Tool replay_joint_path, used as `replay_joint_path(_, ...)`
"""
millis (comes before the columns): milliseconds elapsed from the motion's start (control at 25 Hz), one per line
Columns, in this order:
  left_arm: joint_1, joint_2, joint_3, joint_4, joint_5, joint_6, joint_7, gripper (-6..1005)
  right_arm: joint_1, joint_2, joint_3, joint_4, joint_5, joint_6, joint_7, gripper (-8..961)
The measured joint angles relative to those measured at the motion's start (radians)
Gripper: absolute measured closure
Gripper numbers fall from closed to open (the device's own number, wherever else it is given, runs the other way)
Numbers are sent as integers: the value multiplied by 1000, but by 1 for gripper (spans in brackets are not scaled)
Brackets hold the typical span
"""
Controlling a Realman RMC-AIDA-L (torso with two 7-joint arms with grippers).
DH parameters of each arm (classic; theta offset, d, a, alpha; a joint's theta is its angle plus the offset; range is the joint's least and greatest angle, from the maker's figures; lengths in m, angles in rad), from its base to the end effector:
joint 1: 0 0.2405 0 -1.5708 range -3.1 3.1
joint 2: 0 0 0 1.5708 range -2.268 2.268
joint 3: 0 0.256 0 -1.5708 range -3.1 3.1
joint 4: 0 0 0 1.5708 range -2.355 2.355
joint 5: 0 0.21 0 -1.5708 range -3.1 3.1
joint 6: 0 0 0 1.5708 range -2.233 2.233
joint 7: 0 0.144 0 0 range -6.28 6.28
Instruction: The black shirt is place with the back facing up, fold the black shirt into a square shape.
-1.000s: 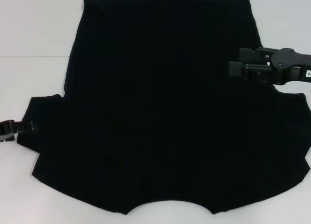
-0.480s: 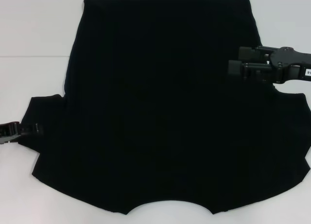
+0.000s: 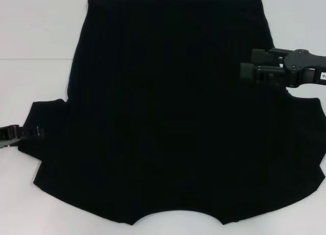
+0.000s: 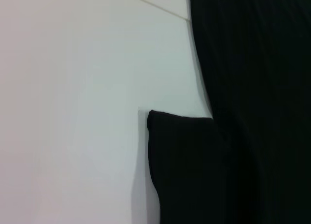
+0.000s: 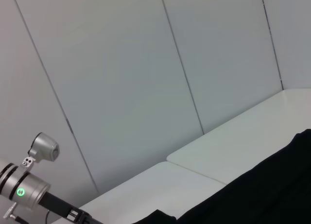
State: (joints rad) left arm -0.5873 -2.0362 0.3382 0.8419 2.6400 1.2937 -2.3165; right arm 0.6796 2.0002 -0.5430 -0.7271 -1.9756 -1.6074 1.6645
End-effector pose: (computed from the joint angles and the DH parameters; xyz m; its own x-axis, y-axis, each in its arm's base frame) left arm -0.3561 0.3544 0.0793 0.1818 0.8388 0.5132 0.9525 -0.0206 -0.3037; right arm 0.2181 0.3841 0.0654 0.6943 -0.3688 -0.6179 -0.5474 -0.8281 -0.1208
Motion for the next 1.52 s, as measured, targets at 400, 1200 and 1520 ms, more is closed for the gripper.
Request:
replay_joint_path(400,3,19,-1,44,9,187,-7,115,0,-1,0,0,3,9,0,116)
replay_joint_path(1200,-5,17,27,-3,53,133,-30,116,-2,3,0,0,3,18,0,116)
replay_joint_path(1520,-21,22,27,-15,54,136,-68,116,2,2,0,0,3,20,-1,114)
